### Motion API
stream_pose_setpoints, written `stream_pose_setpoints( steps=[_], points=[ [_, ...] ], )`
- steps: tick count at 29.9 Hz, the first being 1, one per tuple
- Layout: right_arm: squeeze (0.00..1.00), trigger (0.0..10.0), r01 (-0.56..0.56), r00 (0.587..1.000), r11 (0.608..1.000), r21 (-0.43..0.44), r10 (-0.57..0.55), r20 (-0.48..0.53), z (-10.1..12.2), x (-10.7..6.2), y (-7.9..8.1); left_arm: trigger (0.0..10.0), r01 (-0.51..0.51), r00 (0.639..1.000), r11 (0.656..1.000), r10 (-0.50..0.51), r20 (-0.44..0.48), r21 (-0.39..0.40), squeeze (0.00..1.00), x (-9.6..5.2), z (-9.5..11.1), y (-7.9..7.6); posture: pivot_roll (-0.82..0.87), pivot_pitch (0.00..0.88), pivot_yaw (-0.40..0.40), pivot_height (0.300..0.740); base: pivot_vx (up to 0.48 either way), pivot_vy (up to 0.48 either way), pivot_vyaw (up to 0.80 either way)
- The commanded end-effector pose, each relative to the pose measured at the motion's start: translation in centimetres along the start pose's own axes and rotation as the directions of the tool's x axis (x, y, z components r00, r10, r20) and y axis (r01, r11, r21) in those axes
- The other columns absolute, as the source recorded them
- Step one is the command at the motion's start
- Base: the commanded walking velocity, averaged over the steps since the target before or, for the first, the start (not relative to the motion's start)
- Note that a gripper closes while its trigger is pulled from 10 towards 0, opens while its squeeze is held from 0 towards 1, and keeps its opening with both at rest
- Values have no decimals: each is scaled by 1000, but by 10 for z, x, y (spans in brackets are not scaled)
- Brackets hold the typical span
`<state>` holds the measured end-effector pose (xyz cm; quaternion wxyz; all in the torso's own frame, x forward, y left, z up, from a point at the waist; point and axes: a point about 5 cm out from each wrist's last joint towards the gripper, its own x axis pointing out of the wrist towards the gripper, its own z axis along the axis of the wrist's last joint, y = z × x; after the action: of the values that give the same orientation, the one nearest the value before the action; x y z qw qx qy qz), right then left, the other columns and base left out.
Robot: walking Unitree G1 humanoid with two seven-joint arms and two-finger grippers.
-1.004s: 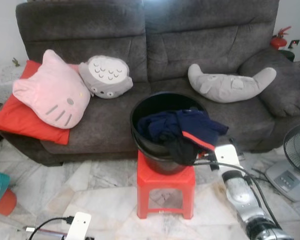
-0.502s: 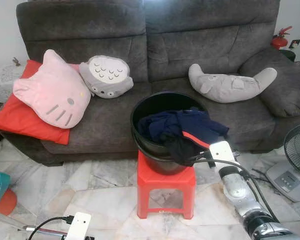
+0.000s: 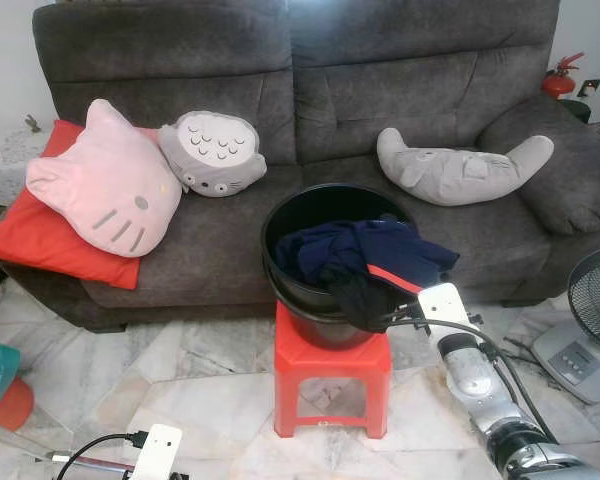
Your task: Hang hanger
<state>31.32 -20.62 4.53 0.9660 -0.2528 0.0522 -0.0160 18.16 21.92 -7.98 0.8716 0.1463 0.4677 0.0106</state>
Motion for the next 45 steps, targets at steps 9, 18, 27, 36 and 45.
stream_pose_setpoints(
  steps=[9,18,27,36,45],
  points=[
    [0,0,12,1000,1000,-11,-12,1,3,4,-3,10000,-18,1000,1000,18,-5,25,0,-1,-3,5,-153,0,78,740,0,0,0],
    [0,0,33,999,999,-13,-33,-2,3,5,-8,10000,-19,1000,1000,19,-4,25,0,0,-3,5,-151,0,77,740,0,0,0],
    [0,0,110,993,994,2,-110,38,17,15,-29,10000,-18,1000,1000,18,-4,25,0,0,-3,5,-153,0,78,740,0,0,0],
    [0,10000,163,962,987,-13,-156,224,74,39,-72,10000,-15,1000,1000,15,-4,22,0,0,-3,5,-162,0,77,740,0,0,0],
    [0,10000,53,926,980,-193,24,376,137,54,-86,10000,-12,1000,1000,12,-8,15,0,-1,-3,5,-163,0,82,740,0,0,0]
  ],
)
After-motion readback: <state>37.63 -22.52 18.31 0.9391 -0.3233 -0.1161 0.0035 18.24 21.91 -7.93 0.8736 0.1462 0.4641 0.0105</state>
